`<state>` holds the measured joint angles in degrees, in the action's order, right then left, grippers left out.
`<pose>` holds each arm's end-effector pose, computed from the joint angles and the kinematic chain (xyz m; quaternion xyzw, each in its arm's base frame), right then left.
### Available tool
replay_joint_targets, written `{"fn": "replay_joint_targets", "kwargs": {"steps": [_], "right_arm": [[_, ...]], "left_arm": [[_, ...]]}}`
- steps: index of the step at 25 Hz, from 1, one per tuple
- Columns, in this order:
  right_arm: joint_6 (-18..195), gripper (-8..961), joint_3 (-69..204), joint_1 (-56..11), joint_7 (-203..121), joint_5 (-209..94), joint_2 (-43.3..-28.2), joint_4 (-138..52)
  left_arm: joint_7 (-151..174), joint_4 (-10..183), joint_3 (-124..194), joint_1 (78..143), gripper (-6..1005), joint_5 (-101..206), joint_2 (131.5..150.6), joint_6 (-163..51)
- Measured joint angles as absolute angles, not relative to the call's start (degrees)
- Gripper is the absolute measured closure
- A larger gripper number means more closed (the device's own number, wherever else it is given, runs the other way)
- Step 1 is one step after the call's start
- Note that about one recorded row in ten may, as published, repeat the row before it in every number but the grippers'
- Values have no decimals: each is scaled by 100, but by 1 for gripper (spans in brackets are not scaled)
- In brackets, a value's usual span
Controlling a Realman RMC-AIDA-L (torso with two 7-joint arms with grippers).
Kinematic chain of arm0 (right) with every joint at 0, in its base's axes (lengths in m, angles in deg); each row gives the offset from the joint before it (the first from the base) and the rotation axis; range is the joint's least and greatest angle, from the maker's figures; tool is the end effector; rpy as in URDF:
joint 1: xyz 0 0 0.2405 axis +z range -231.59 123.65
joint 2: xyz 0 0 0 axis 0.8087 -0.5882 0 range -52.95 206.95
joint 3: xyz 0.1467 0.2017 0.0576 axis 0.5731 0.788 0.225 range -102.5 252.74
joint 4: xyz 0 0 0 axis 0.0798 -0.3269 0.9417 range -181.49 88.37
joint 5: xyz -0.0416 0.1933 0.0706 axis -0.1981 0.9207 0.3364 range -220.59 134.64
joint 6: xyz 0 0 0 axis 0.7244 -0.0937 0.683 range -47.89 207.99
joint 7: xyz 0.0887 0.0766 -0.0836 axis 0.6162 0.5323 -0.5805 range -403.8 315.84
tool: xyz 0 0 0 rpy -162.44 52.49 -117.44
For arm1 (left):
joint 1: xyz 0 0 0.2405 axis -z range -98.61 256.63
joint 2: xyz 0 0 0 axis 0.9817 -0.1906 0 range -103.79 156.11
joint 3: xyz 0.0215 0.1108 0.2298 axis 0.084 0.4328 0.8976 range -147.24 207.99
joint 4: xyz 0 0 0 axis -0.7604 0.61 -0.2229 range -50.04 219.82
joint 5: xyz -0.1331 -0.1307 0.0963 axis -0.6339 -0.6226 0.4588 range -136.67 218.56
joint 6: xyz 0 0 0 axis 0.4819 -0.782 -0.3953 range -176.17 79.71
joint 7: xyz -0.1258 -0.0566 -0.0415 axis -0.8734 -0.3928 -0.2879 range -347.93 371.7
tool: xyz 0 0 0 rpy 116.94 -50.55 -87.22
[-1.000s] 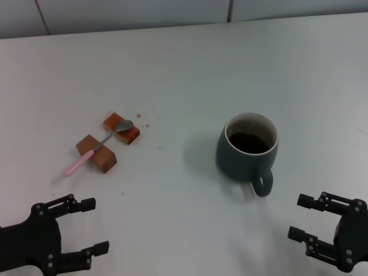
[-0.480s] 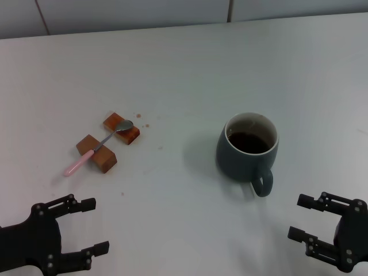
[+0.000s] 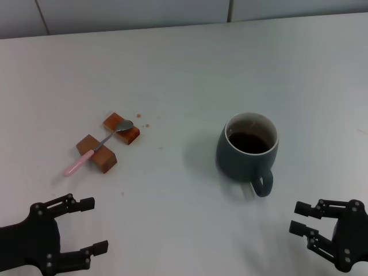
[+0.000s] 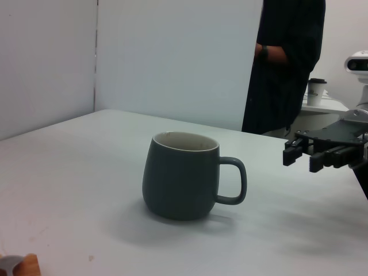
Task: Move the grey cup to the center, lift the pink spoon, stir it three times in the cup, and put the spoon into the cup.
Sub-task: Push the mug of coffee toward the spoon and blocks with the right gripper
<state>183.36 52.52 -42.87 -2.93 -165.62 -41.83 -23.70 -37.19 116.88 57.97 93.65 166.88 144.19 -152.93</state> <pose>0.3426 0.1779 -0.0161 -0.9184 0.1560 0.3098 0.1906 -0.3386 0.2026 0.0022 -0.9504 -0.1339 -0.2510 0.1260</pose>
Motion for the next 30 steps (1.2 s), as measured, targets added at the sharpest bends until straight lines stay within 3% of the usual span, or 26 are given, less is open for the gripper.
{"fn": "replay_joint_targets", "kwargs": {"steps": [6, 14, 25, 30], "right_arm": [[18322, 700, 5254, -4268, -289, -16557, -4183, -2372], [18317, 878, 5255, -4220, -285, -16540, -4183, -2372], [18417, 893, 6400, -4102, -565, -16452, -4209, -2502], [18176, 955, 7232, -4045, -1094, -15914, -4216, -2806]], "left_arm": [[-3722, 11688, 5810, 9379, 176, 16688, 14419, -15300], [-3725, 11691, 5789, 9384, 177, 16689, 14413, -15300], [-3725, 11700, 5779, 9403, 179, 16654, 14410, -15300], [-3725, 11701, 5773, 9413, 180, 16646, 14410, -15307]]}}
